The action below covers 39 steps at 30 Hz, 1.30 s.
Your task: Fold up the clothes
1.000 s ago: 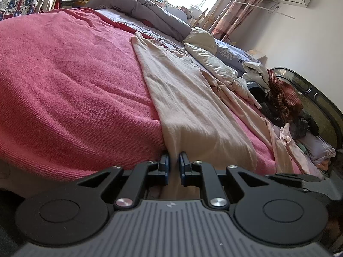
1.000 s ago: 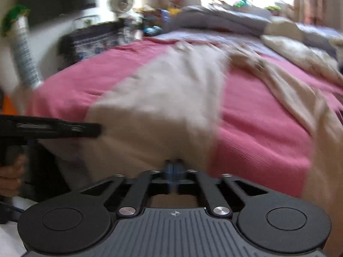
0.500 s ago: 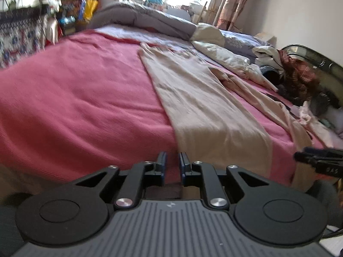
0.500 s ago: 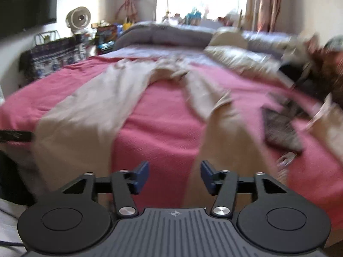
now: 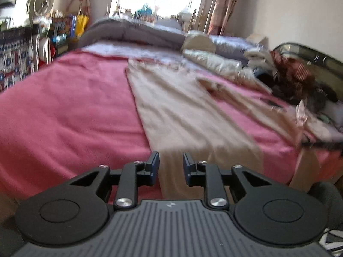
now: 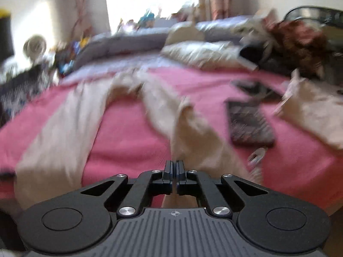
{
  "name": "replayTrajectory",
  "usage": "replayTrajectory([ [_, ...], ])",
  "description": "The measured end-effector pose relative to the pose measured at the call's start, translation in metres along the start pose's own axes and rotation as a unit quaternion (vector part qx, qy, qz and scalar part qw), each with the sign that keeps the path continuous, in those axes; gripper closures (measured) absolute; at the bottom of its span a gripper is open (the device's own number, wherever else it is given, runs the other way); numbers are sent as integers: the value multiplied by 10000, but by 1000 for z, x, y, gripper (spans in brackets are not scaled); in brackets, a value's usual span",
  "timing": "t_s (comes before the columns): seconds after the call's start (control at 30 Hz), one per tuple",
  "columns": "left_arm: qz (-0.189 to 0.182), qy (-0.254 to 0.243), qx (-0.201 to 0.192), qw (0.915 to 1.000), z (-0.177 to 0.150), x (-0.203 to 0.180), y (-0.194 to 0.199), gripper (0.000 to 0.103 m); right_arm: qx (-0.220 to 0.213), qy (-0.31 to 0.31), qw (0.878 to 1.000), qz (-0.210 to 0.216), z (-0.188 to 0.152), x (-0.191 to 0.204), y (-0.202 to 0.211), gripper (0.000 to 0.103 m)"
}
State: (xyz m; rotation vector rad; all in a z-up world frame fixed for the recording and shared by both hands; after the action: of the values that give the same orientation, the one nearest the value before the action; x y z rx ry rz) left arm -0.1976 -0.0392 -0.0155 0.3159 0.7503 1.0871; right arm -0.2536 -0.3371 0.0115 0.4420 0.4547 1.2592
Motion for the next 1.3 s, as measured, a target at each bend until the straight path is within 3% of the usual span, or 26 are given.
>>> replayTrajectory([
  [0.1, 31, 146, 115, 9998, -9, 8, -5, 74, -460, -81, 9983, -358, 20, -30, 15, 98],
  [0.2, -48, 246, 124, 9996, -9, 11, -4, 73, -431, 5, 9899, -1352, 26, -74, 7, 92],
  [0.27, -68, 262, 118, 9996, -9, 12, -5, 72, -209, 65, 9796, -1997, 23, -97, 2, 69],
  [0.3, -67, 256, 114, 9996, -9, 12, -5, 72, -166, 104, 9753, -2199, 22, -105, 3, 63],
  [0.37, -62, 244, 112, 9996, -10, 12, -5, 71, -333, 443, 9811, -1854, 21, -92, 10, 57],
  [0.43, -72, 232, 114, 9996, -10, 12, -6, 69, -438, 1223, 9858, -1067, 12, -50, 19, 48],
  [0.5, -98, 218, 109, 9997, -11, 11, -7, 66, -422, 1997, 9786, -247, -3, -1, 28, 37],
  [0.57, -123, 201, 97, 9997, -11, 10, -8, 65, -143, 2280, 9732, 262, -22, 38, 24, 31],
  [0.6, -132, 193, 92, 9997, -11, 9, -7, 64, -6, 2296, 9726, 369, -31, 51, 18, 31],
  [0.7, -173, 222, 91, 9996, -12, 10, -7, 62, 330, 2110, 9769, -101, -48, 61, -11, 31],
  [0.73, -194, 246, 91, 9995, -12, 11, -7, 62, 433, 1988, 9789, -204, -51, 59, -20, 45],
  [0.77, -213, 266, 91, 9994, -12, 11, -7, 62, 533, 1715, 9837, -109, -51, 56, -28, 67],
  [0.8, -230, 284, 90, 9993, -12, 12, -7, 61, 590, 1333, 9893, 105, -48, 54, -29, 77],
  [0.83, -244, 299, 86, 9992, -12, 12, -7, 61, 572, 1128, 9918, 158, -42, 50, -27, 96],
  [0.93, -278, 338, 72, 9990, -12, 13, -7, 60, 201, 834, 9963, -87, -14, 24, -11, 97],
  [1.03, -311, 324, 72, 9990, -12, 12, -7, 58, -380, 362, 9964, -671, 26, -27, 7, 97],
  [1.13, -320, 302, 65, 9990, -13, 11, -7, 56, -850, -82, 9836, -1587, 53, -91, 20, 97],
  [1.2, -323, 298, 60, 9990, -13, 11, -7, 56, -876, -413, 9692, -2266, 59, -137, 16, 94],
  [1.23, -326, 300, 60, 9990, -13, 11, -7, 56, -801, -431, 9638, -2508, 55, -151, 15, 89],
  [1.3, -330, 304, 60, 9990, -13, 11, -7, 56, -609, -203, 9561, -2857, 44, -165, 16, 64],
])
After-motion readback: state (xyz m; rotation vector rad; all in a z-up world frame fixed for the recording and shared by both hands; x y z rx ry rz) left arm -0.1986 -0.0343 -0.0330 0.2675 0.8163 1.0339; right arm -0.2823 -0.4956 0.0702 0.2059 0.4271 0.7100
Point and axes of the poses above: each gripper's, at about its wrist camera, not at the fingertips, and y roughly against the way its jaws point, x to its left, z to its top, the point moved 9 cm from there along -y, roughly the way its jaws point, and after that the axes turned 13 degrees about y, right-handed, at the moved point
